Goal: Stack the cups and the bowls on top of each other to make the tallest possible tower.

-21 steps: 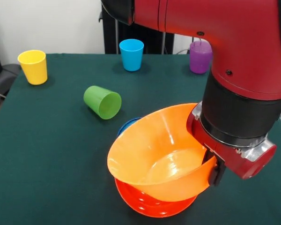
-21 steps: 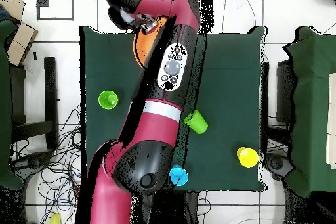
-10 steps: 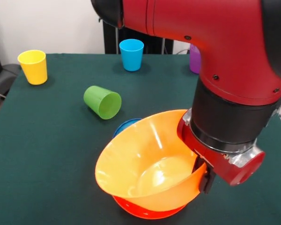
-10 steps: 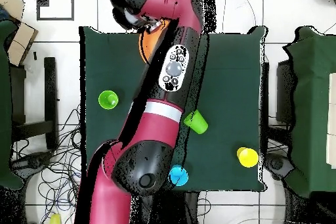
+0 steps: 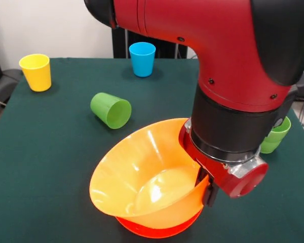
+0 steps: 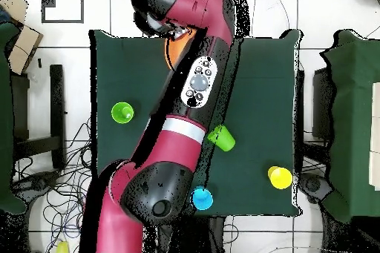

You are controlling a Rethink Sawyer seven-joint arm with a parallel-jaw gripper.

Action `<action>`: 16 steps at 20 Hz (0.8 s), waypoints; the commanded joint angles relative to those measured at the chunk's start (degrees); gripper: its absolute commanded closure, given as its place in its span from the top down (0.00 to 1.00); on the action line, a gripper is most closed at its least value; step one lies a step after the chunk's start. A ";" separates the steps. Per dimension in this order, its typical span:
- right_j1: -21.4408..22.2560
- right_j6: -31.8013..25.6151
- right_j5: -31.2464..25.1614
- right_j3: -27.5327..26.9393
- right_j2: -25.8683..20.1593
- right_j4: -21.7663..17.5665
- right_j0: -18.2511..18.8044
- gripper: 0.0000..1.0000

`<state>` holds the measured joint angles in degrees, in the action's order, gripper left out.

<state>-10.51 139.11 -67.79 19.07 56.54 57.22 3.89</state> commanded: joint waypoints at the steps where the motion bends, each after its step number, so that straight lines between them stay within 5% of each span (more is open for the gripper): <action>1: 4.31 0.63 4.90 11.21 -9.61 -5.99 -2.38 0.00; 8: 5.99 0.50 8.64 15.80 -12.75 -7.13 -4.11 0.00; 16: 5.90 0.64 8.52 14.29 -13.72 -7.68 -3.28 0.00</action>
<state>-5.46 139.11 -60.33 29.19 50.44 54.08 0.55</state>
